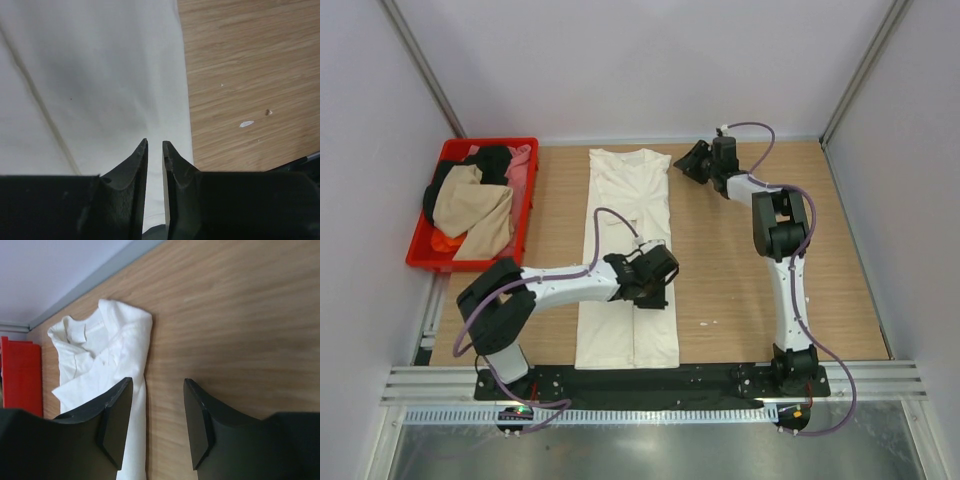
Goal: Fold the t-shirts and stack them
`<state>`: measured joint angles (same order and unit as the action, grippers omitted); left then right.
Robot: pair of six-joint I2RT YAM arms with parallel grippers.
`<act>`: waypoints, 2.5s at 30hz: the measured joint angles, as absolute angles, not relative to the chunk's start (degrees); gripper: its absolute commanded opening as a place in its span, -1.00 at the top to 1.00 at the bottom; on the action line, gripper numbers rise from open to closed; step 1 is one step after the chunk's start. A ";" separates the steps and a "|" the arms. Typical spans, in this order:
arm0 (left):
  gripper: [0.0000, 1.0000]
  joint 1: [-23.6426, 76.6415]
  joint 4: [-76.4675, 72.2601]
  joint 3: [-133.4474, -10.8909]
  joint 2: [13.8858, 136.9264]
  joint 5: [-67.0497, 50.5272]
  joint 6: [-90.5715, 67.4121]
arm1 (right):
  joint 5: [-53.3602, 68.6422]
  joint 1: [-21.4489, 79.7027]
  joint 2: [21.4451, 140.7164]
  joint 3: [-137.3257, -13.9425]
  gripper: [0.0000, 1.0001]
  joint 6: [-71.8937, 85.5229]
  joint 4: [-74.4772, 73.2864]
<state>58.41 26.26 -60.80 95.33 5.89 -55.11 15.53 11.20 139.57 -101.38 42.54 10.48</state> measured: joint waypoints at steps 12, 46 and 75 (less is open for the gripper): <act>0.66 61.98 24.51 -62.87 103.02 6.24 -56.42 | 19.05 11.25 151.00 -116.97 0.06 44.64 13.63; 0.67 62.89 23.90 -62.57 103.02 7.44 -58.11 | 16.16 11.66 162.25 -133.19 0.98 44.27 13.52; 0.02 62.50 42.46 -78.26 102.30 12.08 -49.98 | 10.79 10.20 144.44 -117.23 0.13 38.83 3.03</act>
